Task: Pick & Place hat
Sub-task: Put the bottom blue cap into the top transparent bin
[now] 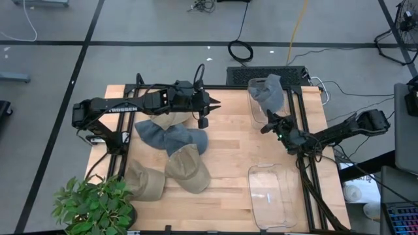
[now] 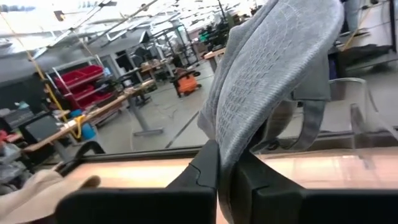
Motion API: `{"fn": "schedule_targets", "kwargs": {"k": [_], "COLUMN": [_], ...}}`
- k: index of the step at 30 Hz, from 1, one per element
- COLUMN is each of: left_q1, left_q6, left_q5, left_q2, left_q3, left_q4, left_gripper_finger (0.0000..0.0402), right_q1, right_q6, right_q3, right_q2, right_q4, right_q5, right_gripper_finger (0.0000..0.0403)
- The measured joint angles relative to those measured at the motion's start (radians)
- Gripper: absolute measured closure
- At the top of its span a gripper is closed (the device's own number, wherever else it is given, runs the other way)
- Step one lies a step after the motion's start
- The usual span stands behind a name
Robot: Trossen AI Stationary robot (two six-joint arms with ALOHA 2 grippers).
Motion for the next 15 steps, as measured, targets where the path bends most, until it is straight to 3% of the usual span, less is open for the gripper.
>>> {"fn": "schedule_targets", "kwargs": {"k": [4, 15], "left_q1": [0.0, 0.0], "left_q6": [-0.003, -0.006], "left_q5": [0.0, -0.001], "left_q2": [0.0, 0.0], "left_q3": [0.0, 0.0], "left_q4": [-0.012, -0.018], "left_gripper_finger": [0.0326, 0.0326], "right_q1": [-0.015, -0.017], "right_q6": [-0.029, -0.203], "right_q3": [0.0, 0.004], "right_q2": [0.006, 0.003], "right_q4": [0.002, 0.033], "right_q5": [-0.002, 0.004], "right_gripper_finger": [0.0347, 0.0163]}}
